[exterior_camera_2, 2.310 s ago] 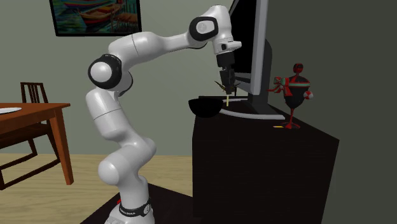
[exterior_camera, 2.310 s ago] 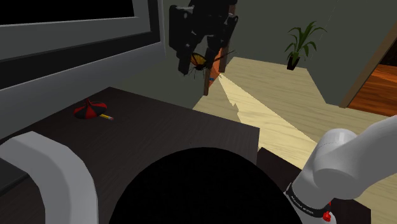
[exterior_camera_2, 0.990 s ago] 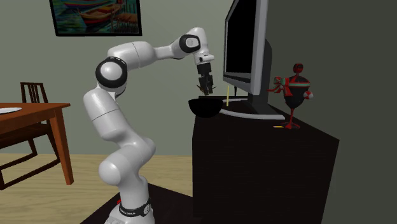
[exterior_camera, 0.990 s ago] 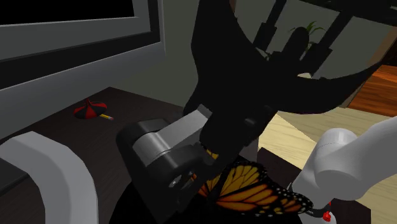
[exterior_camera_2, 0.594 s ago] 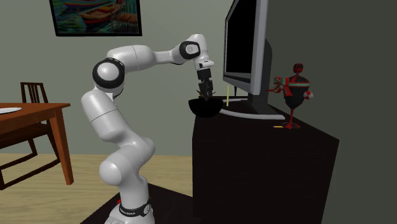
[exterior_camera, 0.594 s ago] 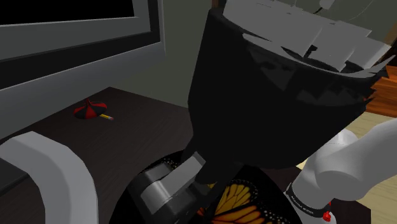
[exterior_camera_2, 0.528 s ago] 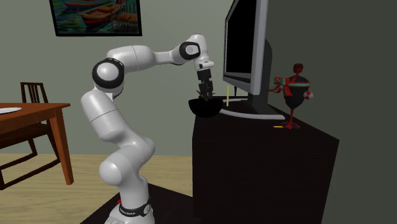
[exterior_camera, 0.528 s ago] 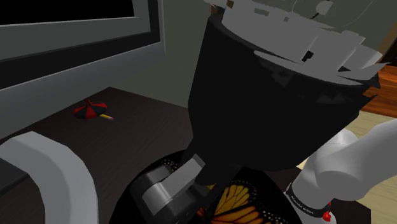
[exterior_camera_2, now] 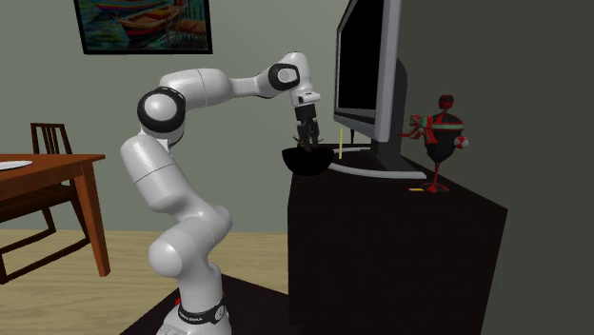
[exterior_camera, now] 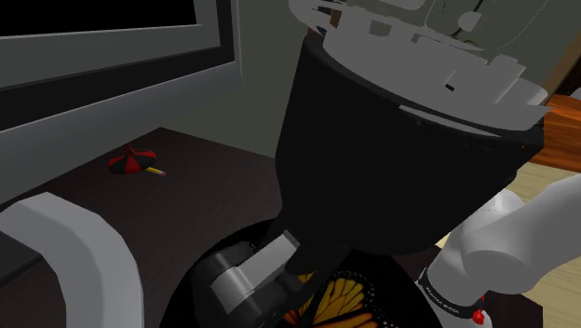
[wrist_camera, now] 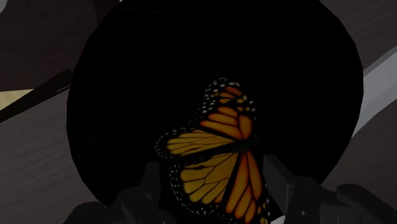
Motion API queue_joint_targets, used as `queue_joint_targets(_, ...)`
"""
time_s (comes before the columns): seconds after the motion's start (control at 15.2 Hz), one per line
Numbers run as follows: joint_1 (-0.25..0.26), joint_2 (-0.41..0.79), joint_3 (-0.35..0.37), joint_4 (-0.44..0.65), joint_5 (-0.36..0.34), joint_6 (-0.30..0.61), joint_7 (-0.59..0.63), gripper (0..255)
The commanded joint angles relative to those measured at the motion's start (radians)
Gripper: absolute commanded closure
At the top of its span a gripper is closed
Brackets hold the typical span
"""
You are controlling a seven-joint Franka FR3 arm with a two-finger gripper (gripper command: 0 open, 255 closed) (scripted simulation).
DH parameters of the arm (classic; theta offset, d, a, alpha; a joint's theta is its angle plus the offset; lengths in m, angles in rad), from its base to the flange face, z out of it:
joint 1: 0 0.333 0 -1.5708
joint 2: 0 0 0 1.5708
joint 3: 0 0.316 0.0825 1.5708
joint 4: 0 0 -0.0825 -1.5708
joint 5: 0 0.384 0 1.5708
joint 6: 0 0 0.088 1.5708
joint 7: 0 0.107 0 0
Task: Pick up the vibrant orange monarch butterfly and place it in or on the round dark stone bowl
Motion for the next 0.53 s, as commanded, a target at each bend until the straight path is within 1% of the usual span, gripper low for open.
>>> queue_joint_targets(0.0, 0.000, 0.000, 0.000, 0.000, 0.000, 0.000, 0.000, 0)
queue_joint_targets(0.26, 0.000, 0.000, 0.000, 0.000, 0.000, 0.000, 0.000, 0)
queue_joint_targets(0.46, -0.019, 0.036, 0.005, 0.132, -0.021, -0.099, 0.020, 0)
